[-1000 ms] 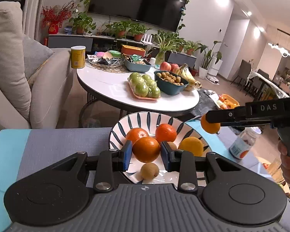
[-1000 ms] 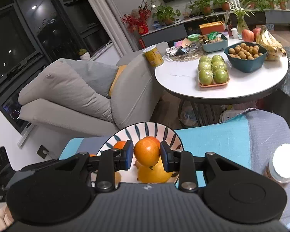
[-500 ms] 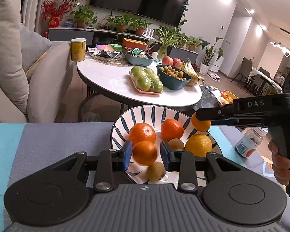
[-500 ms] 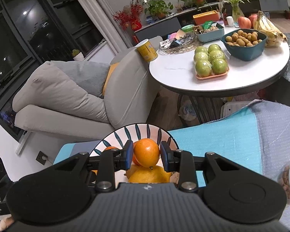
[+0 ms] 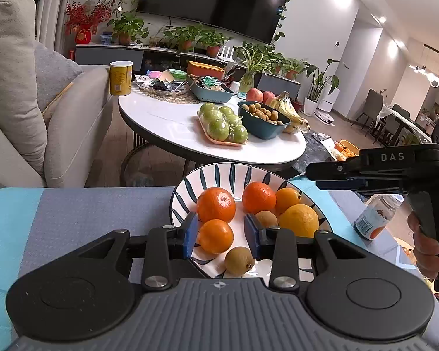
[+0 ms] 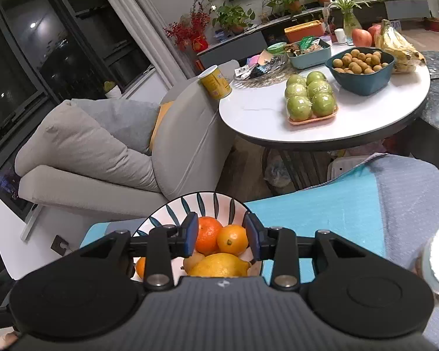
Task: Organize fruits
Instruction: 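Open both tools to drop the tangerines into the bowl, then grasp a red tomato with the right tool while the left tool grasps a red-yellow apple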
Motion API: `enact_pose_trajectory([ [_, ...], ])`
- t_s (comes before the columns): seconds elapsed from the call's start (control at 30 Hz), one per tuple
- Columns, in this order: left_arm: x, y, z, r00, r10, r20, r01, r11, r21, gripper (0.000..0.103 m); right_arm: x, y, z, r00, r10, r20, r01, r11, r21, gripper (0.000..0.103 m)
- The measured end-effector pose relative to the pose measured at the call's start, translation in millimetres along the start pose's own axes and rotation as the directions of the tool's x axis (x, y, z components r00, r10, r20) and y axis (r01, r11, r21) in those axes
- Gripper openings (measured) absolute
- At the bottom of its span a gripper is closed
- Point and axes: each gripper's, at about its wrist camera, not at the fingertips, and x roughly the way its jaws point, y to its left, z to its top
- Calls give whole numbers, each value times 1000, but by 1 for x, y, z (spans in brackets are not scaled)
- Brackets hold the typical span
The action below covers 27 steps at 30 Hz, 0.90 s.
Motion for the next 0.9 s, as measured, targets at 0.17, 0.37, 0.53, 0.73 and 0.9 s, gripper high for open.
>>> enact_pose_trajectory([
  [0.17,-9,-1,-1,1000,8,8,-8,1000,-5,36,-11,0,-5,1000,-9,5,9,1000,-3,69],
  [0.37,-26,1,-9,1000,12,12,-12,1000,-23,36,-28,5,-25,999,-34,0,34,999,-40,77],
  [0.53,-42,-3,-20,1000,7,7,-6,1000,-20,36,-40,9,-48,998,-61,-13,60,996,-64,77],
  [0.73,-58,-15,-34,1000,-28,-13,28,1000,-7,37,-45,22,-77,995,-93,-26,89,988,-126,77],
  [0.9,-66,-26,-51,999,-46,-27,46,999,1,40,-41,25,-93,995,-82,-60,76,991,-108,77],
])
